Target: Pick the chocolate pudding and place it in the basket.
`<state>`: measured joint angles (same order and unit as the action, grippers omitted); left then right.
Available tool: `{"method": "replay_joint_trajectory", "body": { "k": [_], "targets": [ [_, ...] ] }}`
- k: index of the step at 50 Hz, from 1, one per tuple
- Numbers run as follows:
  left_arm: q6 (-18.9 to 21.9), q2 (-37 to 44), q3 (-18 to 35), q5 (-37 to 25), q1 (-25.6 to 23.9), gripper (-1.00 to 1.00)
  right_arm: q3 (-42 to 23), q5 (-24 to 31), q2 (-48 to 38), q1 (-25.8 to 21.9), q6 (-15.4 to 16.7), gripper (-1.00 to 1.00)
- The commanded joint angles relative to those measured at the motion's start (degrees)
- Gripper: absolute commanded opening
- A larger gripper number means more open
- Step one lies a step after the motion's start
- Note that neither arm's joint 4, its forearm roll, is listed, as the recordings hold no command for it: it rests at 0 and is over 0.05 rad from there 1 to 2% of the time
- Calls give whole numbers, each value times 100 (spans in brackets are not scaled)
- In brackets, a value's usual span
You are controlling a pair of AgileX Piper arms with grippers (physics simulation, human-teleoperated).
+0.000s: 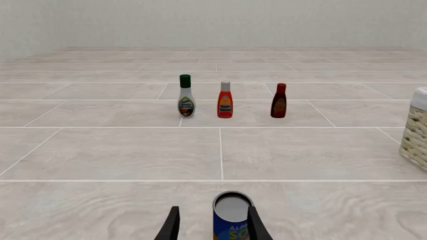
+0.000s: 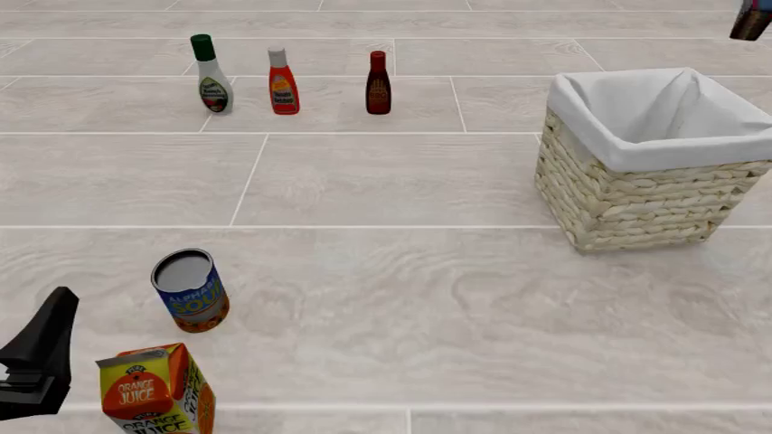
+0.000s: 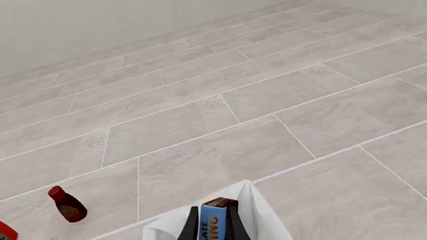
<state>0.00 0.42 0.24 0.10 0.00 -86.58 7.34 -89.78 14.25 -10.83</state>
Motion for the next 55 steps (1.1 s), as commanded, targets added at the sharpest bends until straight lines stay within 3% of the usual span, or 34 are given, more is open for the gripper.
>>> {"method": "replay_joint_trajectory", "body": {
  "k": [1, 29, 55],
  "targets": [
    [0, 0, 0, 0, 0, 100, 26, 63, -119, 19, -103, -100],
    [0, 0, 0, 0, 0, 100, -172, 47, -544, -36, -281, -100],
    [0, 0, 0, 0, 0, 100, -305, -24, -843, -45, -255, -100]
  ]
}}
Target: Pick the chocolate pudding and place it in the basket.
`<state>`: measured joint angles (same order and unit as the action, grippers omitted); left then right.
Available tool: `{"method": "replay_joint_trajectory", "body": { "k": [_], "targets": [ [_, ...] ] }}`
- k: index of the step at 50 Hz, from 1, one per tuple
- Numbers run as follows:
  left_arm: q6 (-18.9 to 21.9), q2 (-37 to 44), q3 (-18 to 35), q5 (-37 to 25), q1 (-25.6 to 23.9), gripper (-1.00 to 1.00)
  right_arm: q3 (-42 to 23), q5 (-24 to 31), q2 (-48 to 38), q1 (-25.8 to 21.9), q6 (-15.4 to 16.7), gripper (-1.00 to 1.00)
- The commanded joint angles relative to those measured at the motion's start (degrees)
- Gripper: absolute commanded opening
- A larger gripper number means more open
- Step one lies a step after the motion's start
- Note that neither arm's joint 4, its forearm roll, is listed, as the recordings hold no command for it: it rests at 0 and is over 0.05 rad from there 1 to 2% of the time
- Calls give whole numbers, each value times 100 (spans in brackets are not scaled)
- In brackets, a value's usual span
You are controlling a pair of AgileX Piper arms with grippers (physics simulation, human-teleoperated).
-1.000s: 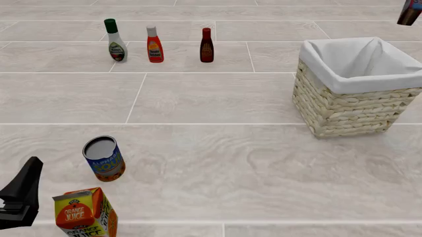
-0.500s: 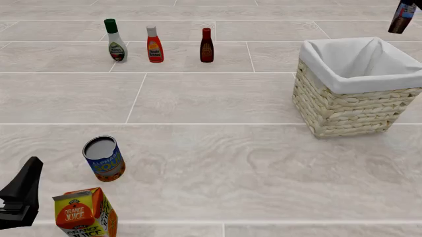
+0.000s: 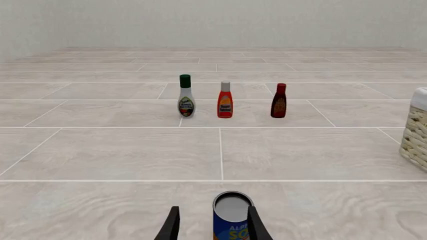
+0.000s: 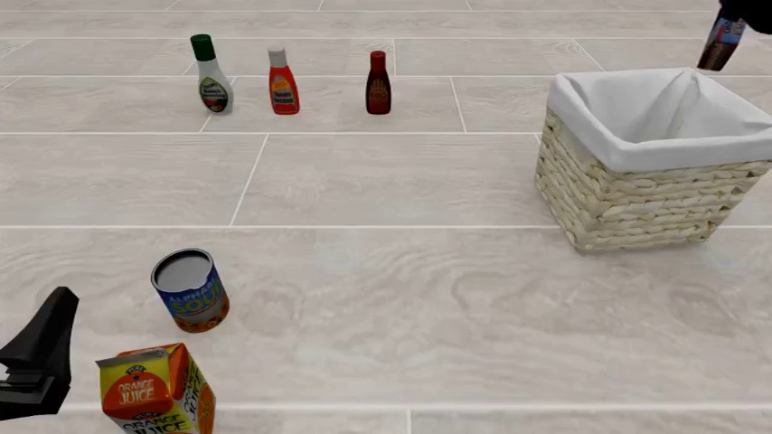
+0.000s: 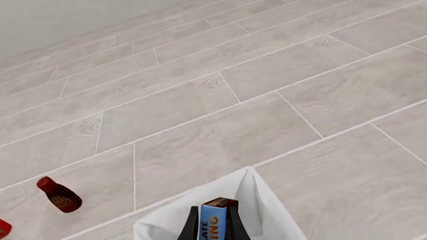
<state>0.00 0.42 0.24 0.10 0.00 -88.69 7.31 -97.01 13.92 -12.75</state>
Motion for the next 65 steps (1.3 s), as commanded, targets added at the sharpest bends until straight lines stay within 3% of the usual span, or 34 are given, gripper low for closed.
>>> {"method": "replay_joint_trajectory", "body": {
  "k": [1, 65],
  "targets": [
    [0, 0, 0, 0, 0, 100, -104, -23, -136, -10, -63, -100],
    [0, 0, 0, 0, 0, 100, -348, -70, -944, -106, -265, -100]
  ]
}}
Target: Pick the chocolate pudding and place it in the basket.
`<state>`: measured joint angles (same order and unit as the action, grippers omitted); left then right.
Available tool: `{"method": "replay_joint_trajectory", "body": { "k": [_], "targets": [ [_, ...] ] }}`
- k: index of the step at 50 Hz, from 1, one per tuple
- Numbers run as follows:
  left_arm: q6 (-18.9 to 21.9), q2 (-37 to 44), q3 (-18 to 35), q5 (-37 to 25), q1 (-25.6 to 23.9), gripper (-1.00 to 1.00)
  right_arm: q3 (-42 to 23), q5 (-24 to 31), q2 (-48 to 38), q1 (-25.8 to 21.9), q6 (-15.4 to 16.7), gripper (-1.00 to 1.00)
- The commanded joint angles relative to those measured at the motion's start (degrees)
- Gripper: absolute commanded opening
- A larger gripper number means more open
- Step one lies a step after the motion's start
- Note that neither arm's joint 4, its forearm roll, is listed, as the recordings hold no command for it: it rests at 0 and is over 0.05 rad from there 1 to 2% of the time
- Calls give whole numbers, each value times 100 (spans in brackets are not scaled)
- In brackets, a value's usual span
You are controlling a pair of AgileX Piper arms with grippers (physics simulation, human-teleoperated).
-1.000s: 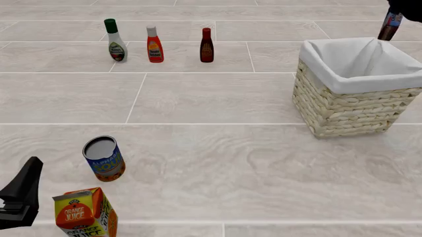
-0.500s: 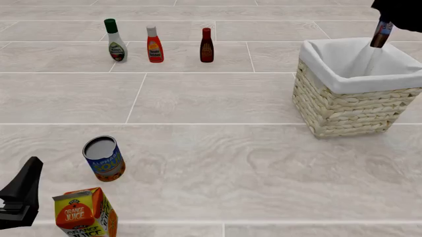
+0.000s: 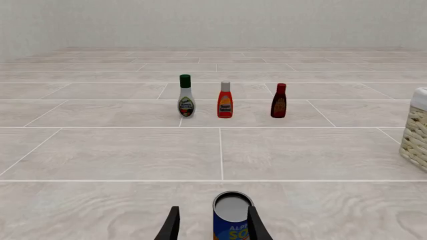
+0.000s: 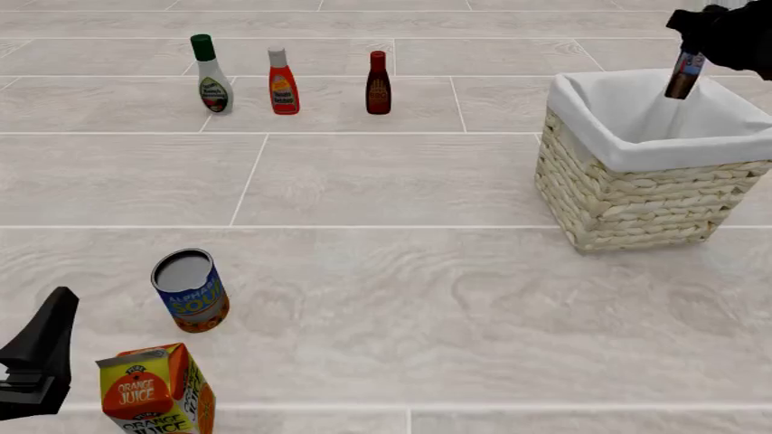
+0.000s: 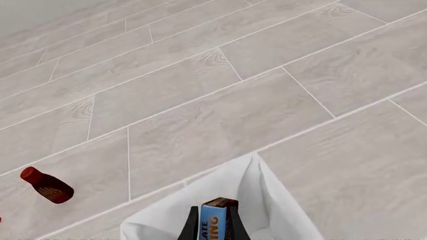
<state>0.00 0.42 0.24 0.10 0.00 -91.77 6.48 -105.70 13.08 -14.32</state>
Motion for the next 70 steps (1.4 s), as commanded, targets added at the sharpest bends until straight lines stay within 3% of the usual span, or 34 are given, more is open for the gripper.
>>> {"method": "replay_joint_trajectory", "body": {
  "k": [1, 70],
  "targets": [
    [0, 0, 0, 0, 0, 100, -46, 15, -86, -18, -105, -100],
    [0, 0, 0, 0, 0, 100, 182, -67, -429, -47, -161, -100]
  ]
}}
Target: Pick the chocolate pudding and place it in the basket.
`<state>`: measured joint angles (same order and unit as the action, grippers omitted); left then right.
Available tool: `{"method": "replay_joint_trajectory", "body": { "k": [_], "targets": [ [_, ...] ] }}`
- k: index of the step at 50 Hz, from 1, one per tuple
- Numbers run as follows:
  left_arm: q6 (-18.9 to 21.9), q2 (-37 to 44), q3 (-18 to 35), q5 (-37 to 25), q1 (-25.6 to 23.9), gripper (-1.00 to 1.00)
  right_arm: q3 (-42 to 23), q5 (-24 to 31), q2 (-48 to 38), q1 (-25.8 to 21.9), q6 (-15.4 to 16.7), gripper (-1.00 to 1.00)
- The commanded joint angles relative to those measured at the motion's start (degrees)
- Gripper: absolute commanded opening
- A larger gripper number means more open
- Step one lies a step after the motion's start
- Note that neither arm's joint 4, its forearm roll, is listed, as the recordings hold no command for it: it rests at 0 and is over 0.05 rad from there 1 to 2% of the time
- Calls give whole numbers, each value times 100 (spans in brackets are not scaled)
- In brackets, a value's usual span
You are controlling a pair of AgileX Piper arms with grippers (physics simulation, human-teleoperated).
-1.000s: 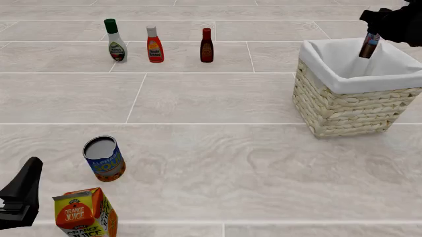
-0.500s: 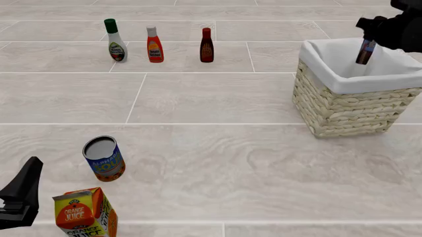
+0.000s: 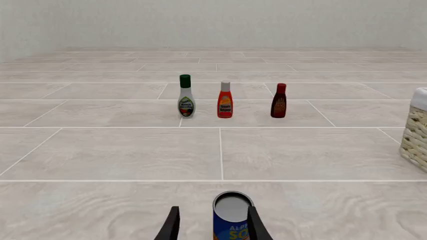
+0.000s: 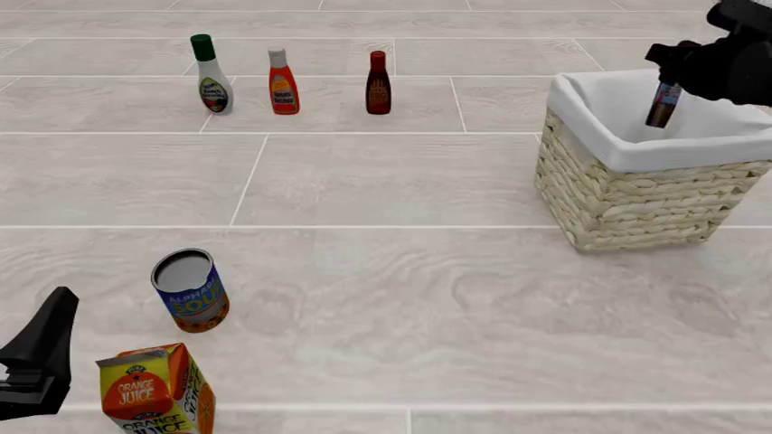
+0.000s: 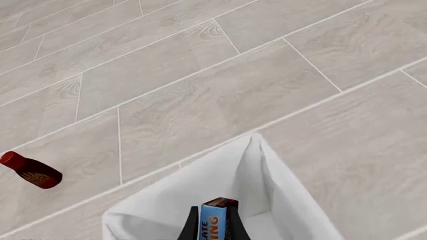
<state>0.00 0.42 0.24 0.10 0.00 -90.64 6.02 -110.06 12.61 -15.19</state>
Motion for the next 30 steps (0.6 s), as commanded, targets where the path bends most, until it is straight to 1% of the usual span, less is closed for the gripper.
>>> {"method": "replay_joint_trajectory", "body": {
  "k": [1, 30],
  "targets": [
    [0, 0, 0, 0, 0, 100, 80, -27, 7, 0, -73, -100],
    [0, 0, 0, 0, 0, 100, 286, -84, -34, 42, -34, -100]
  ]
}}
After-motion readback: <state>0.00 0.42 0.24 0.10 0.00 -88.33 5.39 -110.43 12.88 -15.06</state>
